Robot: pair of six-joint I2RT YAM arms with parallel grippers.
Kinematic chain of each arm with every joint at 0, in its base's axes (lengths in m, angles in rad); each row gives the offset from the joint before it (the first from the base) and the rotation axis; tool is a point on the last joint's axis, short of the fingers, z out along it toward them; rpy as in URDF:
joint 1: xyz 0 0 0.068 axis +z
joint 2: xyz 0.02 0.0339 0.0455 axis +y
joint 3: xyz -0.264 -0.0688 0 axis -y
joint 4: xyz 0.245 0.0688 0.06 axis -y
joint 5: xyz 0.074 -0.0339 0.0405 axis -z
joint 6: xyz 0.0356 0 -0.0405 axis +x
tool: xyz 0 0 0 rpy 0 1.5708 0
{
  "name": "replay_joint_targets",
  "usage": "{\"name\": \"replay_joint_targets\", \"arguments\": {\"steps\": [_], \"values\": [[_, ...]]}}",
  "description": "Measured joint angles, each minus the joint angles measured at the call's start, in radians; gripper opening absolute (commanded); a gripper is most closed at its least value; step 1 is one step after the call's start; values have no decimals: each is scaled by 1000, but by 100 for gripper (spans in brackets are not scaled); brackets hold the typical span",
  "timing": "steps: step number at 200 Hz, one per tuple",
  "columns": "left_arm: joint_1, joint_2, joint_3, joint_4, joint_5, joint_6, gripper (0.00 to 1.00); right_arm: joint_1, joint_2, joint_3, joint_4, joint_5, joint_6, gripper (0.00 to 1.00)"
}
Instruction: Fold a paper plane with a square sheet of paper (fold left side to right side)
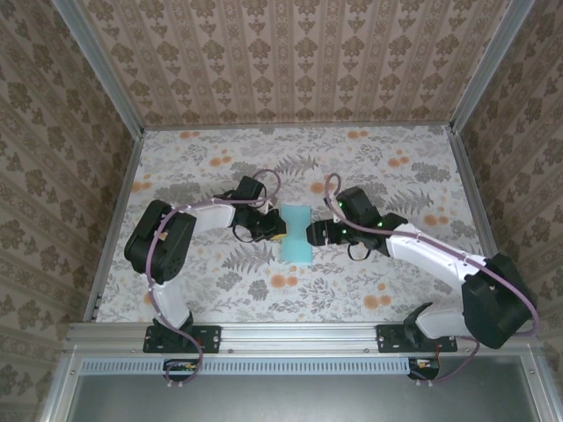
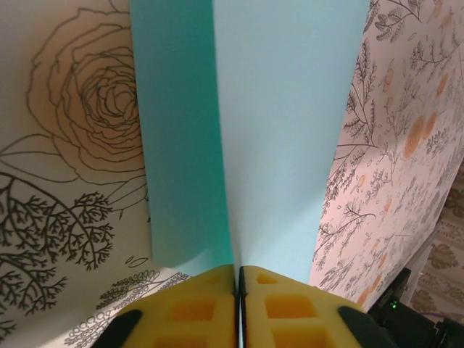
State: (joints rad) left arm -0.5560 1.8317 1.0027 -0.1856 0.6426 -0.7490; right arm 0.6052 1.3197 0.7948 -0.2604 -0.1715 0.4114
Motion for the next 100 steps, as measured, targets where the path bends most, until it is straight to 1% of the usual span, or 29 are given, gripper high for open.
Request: {"name": "replay_joint_targets", "arguments": {"steps": [34, 58, 77, 100], "values": [[-1, 0, 1, 0, 13, -14, 0, 190, -11, -51, 31, 150, -86, 84], [-1, 0, 1, 0, 24, -23, 0, 312, 20, -55, 56, 248, -163, 85], [-1, 0, 1, -1, 35, -31, 0, 366, 82, -54, 91, 302, -218, 85], [-1, 0, 8, -3, 45, -38, 0, 401, 164, -49, 108, 346, -273, 86]]}}
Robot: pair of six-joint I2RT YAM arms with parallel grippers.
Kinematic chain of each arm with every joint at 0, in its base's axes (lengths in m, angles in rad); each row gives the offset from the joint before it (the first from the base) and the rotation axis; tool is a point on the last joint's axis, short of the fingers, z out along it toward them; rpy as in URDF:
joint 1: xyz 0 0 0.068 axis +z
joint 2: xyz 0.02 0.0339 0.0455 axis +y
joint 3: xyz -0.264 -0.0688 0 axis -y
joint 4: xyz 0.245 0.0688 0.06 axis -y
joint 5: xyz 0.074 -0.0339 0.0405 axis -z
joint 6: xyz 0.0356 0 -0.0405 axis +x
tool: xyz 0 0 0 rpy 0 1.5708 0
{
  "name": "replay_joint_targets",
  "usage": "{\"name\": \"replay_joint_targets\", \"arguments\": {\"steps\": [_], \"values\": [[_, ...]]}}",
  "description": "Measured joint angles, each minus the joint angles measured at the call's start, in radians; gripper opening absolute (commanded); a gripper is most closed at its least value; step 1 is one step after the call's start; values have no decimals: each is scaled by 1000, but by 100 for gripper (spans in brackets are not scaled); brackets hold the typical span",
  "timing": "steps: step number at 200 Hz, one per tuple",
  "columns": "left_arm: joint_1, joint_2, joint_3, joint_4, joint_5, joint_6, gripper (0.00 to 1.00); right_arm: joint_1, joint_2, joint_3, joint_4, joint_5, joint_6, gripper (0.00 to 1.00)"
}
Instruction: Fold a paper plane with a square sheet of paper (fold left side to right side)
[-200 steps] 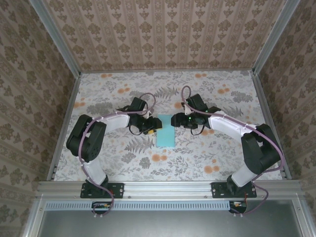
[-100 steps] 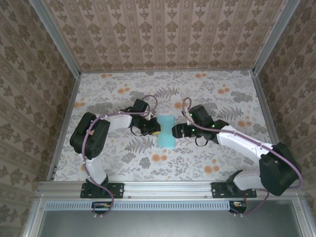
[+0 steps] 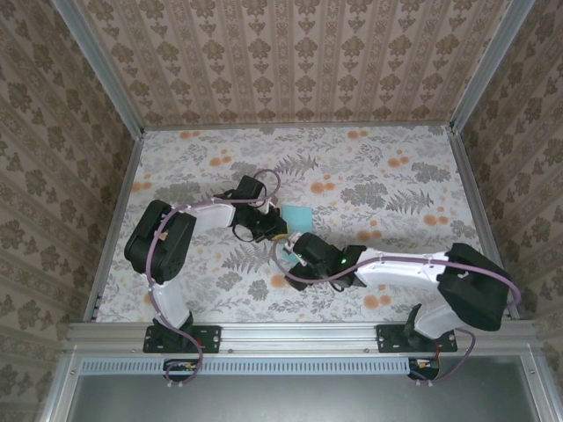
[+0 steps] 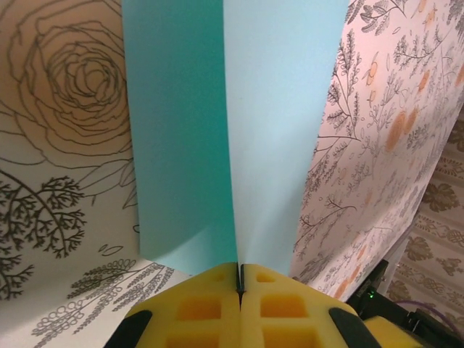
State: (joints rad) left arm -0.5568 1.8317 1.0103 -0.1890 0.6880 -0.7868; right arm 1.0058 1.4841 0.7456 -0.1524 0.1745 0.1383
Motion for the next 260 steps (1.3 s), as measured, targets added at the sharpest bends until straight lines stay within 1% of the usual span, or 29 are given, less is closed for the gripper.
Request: {"name": "replay_joint_targets", "arguments": {"steps": [40, 60, 80, 107, 138, 146, 176, 181, 203, 222, 231, 247, 260], "values": [[0, 0, 11, -5, 9, -3, 0, 20, 120, 60, 29, 34, -68, 85], [0, 0, 11, -8, 9, -3, 0, 20, 150, 90, 45, 47, -90, 79], [0, 0, 11, -8, 9, -3, 0, 20, 168, 115, 53, 58, -109, 69], [0, 0, 11, -9, 9, -3, 0, 20, 174, 132, 56, 59, -119, 50], [0, 0, 11, -16, 9, -3, 0, 20, 174, 138, 60, 63, -115, 32], [0, 0, 11, -21, 9, -3, 0, 20, 174, 138, 59, 62, -119, 27], [0, 0, 11, -31, 9, -3, 0, 13, 173, 138, 59, 53, -108, 0], [0, 0, 11, -33, 8, -2, 0, 8, 172, 138, 58, 49, -109, 0], [0, 0, 12, -47, 8, 6, 7, -19, 160, 138, 56, 11, -101, 0], [1, 0, 19, -74, 7, 34, 16, -48, 145, 138, 52, -44, -97, 0], [2, 0, 27, -92, 4, 46, 22, -63, 140, 138, 47, -80, -90, 0], [6, -3, 42, -124, 0, 85, 36, -94, 138, 138, 40, -152, -78, 0], [15, -10, 53, -154, -6, 109, 42, -122, 138, 138, 32, -212, -66, 0]]}}
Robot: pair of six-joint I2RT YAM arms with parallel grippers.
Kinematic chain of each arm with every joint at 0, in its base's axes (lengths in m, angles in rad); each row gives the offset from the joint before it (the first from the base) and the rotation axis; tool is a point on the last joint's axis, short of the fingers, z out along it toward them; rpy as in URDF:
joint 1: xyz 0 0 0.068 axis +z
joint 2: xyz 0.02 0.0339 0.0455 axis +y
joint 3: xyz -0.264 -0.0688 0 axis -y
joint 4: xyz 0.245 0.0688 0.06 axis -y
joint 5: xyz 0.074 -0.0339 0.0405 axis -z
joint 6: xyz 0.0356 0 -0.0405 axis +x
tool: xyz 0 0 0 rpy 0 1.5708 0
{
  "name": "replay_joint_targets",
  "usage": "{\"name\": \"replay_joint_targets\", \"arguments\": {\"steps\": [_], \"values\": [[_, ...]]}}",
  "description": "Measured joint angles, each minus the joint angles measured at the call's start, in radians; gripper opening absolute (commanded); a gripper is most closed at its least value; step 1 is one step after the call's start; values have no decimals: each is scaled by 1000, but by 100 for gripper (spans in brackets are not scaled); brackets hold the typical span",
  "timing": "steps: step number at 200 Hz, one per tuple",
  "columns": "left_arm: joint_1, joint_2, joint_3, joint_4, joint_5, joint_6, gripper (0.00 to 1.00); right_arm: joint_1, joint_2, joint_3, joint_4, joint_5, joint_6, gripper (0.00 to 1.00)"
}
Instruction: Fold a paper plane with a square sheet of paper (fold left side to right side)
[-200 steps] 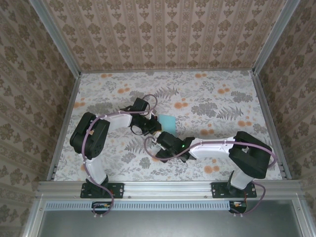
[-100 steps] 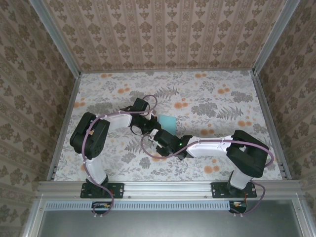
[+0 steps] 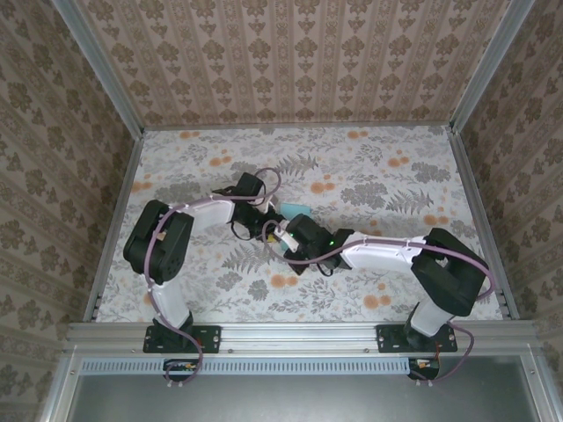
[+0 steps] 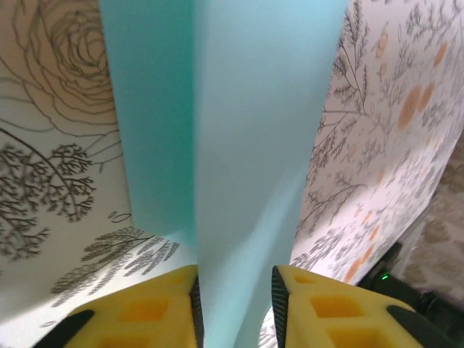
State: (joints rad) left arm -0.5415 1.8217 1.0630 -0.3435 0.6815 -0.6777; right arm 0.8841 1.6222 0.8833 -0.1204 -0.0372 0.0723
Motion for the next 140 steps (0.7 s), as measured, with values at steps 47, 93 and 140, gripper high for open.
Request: {"name": "replay_joint_targets", "arguments": {"steps": [47, 93, 140], "values": [[55, -69, 36, -100, -24, 82, 31, -62, 5, 0, -23, -169, 30, 0], [44, -32, 133, -120, -4, 135, 16, -77, 27, 0, -31, -250, 51, 0], [-6, 148, 269, -122, 30, 179, 12, -83, 42, 1, -37, -274, 70, 0]]}}
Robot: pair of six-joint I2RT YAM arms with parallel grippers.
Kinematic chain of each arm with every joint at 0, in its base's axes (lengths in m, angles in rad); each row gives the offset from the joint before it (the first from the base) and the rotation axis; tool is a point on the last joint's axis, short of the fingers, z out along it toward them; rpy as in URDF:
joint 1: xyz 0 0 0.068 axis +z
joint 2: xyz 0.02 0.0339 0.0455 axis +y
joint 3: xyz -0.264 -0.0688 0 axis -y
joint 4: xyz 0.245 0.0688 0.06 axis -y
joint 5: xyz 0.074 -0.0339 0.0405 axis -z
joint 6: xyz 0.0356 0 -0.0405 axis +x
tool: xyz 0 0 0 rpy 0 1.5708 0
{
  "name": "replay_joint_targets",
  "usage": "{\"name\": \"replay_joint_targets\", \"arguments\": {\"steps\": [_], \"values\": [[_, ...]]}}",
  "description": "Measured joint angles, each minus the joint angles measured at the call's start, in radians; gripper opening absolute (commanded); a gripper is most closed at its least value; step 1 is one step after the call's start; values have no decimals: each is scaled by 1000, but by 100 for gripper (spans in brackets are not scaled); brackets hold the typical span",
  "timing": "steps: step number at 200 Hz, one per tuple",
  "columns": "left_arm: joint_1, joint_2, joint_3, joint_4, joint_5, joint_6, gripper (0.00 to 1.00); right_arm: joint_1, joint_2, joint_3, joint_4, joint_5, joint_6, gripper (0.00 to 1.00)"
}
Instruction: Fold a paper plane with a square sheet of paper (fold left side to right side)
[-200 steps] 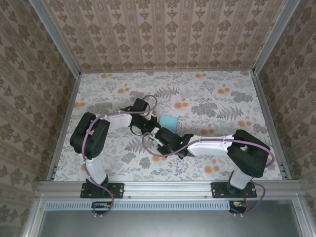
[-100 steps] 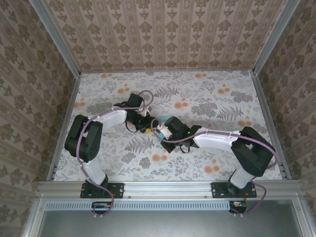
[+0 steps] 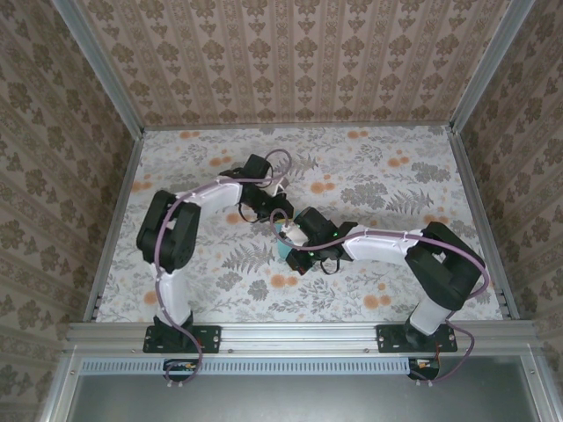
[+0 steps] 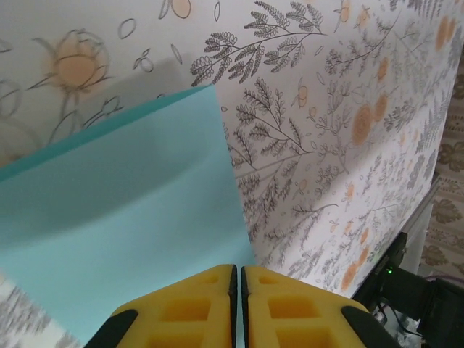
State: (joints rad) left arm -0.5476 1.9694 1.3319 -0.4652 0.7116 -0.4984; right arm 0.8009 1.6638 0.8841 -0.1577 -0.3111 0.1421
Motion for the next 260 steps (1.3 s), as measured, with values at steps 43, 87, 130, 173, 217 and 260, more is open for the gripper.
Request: {"name": "replay_joint_targets", "arguments": {"steps": [43, 87, 130, 173, 217, 260], "values": [[-17, 101, 50, -15, 11, 30, 9, -9, 7, 0, 0, -13, 20, 0], [-29, 133, 68, -30, 7, 64, 8, -32, 7, 0, 0, -19, 40, 0], [-36, 161, 71, -47, 5, 93, 6, -62, 7, 0, -10, -2, 49, 0], [-36, 164, 76, -53, 7, 106, 5, -95, 7, 0, -35, 50, 56, 0], [-39, 166, 80, -59, 6, 111, 5, -116, 7, 8, -57, 115, 65, 0], [-42, 175, 95, -67, 8, 111, 5, -125, 10, 34, -64, 159, 68, 0]]}}
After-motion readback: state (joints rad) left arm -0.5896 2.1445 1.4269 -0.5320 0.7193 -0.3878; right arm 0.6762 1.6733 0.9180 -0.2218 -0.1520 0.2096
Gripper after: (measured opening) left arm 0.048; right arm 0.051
